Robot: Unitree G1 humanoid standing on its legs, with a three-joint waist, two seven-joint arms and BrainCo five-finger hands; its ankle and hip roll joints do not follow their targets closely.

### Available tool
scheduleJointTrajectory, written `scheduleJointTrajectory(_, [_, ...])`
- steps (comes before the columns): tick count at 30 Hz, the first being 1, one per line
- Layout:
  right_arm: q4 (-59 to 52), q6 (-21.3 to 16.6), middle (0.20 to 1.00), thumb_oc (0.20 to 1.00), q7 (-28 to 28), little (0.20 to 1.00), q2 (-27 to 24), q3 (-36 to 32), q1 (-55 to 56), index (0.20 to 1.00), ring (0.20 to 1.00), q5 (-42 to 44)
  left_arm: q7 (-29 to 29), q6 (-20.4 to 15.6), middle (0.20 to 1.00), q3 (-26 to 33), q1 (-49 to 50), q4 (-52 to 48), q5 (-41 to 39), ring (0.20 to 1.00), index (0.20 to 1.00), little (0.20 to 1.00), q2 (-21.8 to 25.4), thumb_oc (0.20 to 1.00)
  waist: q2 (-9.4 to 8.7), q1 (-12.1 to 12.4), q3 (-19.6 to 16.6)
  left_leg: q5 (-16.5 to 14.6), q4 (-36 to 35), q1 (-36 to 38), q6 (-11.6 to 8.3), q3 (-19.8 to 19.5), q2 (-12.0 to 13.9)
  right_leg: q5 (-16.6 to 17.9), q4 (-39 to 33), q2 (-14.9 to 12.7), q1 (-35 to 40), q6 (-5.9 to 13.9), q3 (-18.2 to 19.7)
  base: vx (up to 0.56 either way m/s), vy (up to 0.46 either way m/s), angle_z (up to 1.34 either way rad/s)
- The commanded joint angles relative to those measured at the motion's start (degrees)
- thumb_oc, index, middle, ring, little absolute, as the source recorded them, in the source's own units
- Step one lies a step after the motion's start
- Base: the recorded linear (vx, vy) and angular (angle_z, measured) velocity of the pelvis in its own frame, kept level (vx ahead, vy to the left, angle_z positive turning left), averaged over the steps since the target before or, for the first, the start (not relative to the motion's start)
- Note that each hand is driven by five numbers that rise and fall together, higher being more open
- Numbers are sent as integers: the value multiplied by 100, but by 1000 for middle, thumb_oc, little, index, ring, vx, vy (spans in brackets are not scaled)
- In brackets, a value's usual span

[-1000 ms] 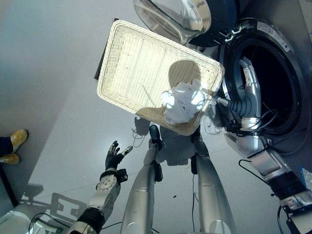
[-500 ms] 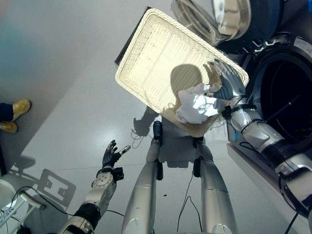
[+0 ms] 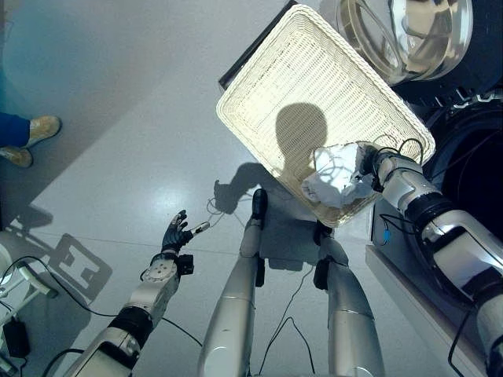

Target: Put the clothes into the washing machine.

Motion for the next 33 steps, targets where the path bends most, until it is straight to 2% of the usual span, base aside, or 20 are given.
scheduleJointTrajectory(1, [528,-113,1000,1000,1104,1000,57,254,635,1000,1000,-1,53,125,1000,-68,-118,-81,264,1000,1000,1000,-66,1000,107,263,-77,-623,463,-261,86,482,-575,96,-177,123,-237,154,-203,23,-34,14])
scheduleJointTrajectory(3, [607,-184,1000,1000,1264,1000,125,234,665,1000,1000,-29,69,158,1000,-87,-139,-111,274,1000,1000,1000,-81,1000,126,278,-77,-624,483,-285,86,458,-585,95,-163,116,-260,152,-211,25,-37,11])
scheduleJointTrajectory(5, [635,-456,253,253,1649,253,231,238,732,253,253,-41,123,204,1000,-129,-155,-167,284,1000,1000,1000,-145,1000,169,281,-77,-615,491,-299,92,437,-598,90,-150,115,-281,137,-195,23,-29,6])
scheduleJointTrajectory(6, [616,-542,200,200,1776,200,242,237,743,200,200,-26,133,213,1000,-132,-160,-172,287,1000,1000,1000,-156,1000,173,278,-77,-612,494,-303,91,434,-600,89,-143,118,-289,134,-188,13,-9,6])
scheduleJointTrajectory(8, [449,-693,200,200,2308,200,288,261,844,200,200,361,177,255,1000,-159,-172,-201,272,1000,1000,1000,-165,1000,181,264,-77,-607,515,-323,92,425,-594,59,-99,130,-317,120,-160,26,-28,4])
scheduleJointTrajectory(9, [168,-784,200,200,2845,200,350,283,963,200,200,760,205,305,1000,-179,-198,-227,252,1000,1000,1000,-169,1000,184,242,-77,-602,545,-341,97,413,-598,23,-34,162,-352,95,-118,25,-37,2])
scheduleJointTrajectory(15, [-617,-758,200,200,3380,200,396,280,1269,200,200,1874,244,335,1000,-140,-180,-191,239,1000,1000,1000,-170,1000,134,180,-77,-594,603,-336,84,393,-581,-52,89,238,-382,60,-50,10,-45,5])
scheduleJointTrajectory(18, [-920,-677,200,200,3499,200,398,210,1394,200,200,2781,253,317,1000,-117,-138,-167,229,1000,1000,1000,-159,1000,102,151,-77,-597,611,-306,75,402,-555,-70,120,271,-377,47,-28,6,-53,6])
scheduleJointTrajectory(21, [-1315,-417,200,200,3643,200,478,-12,1561,200,200,3980,268,278,1000,-115,-91,-131,199,1000,1000,1000,-161,1000,71,111,-77,-620,657,-289,50,424,-522,-97,167,291,-381,48,-23,4,-36,-3])
scheduleJointTrajectory(25, [-1392,-389,200,200,3535,200,513,-106,1642,200,200,4321,275,222,1000,-123,-70,-86,194,1000,1000,1000,-176,1000,63,87,-77,-623,670,-287,34,445,-506,-100,181,301,-386,49,-16,3,-20,-6])
scheduleJointTrajectory(26, [-1444,-351,200,200,3415,200,554,-257,1776,200,200,4666,302,182,1000,-114,-57,-51,211,1000,1000,1000,-217,1000,53,43,-77,-630,676,-294,13,477,-482,-104,196,315,-410,55,-2,1,-56,-8])
scheduleJointTrajectory(28, [-1403,-335,200,200,3215,200,545,-362,1837,200,200,4820,321,143,1000,-125,-57,-15,190,1000,1000,1000,-225,1000,50,8,-77,-626,658,-288,2,507,-464,-97,191,329,-421,53,13,-2,-44,-4])
scheduleJointTrajectory(29, [-1367,-347,200,200,3013,200,538,-393,1859,200,200,4992,335,128,1000,-132,-65,2,182,1000,1000,1000,-239,1000,54,-9,-77,-622,643,-284,-2,526,-456,-95,180,333,-424,53,17,-10,-36,-11])
scheduleJointTrajectory(30, [-1164,-368,200,200,2356,200,576,-664,1913,200,200,5442,342,102,1000,-165,-75,26,156,1000,1000,1000,-243,1000,80,-55,-77,-641,651,-276,-9,572,-448,-94,176,342,-440,42,35,-13,-37,-19])
scheduleJointTrajectory(33, [-897,-517,200,200,1628,200,568,-968,1907,200,200,6032,305,63,1000,-146,-84,74,166,1000,1000,1000,-278,1000,128,-111,-77,-674,681,-275,-14,632,-440,-102,176,333,-452,37,65,-12,-7,-17])
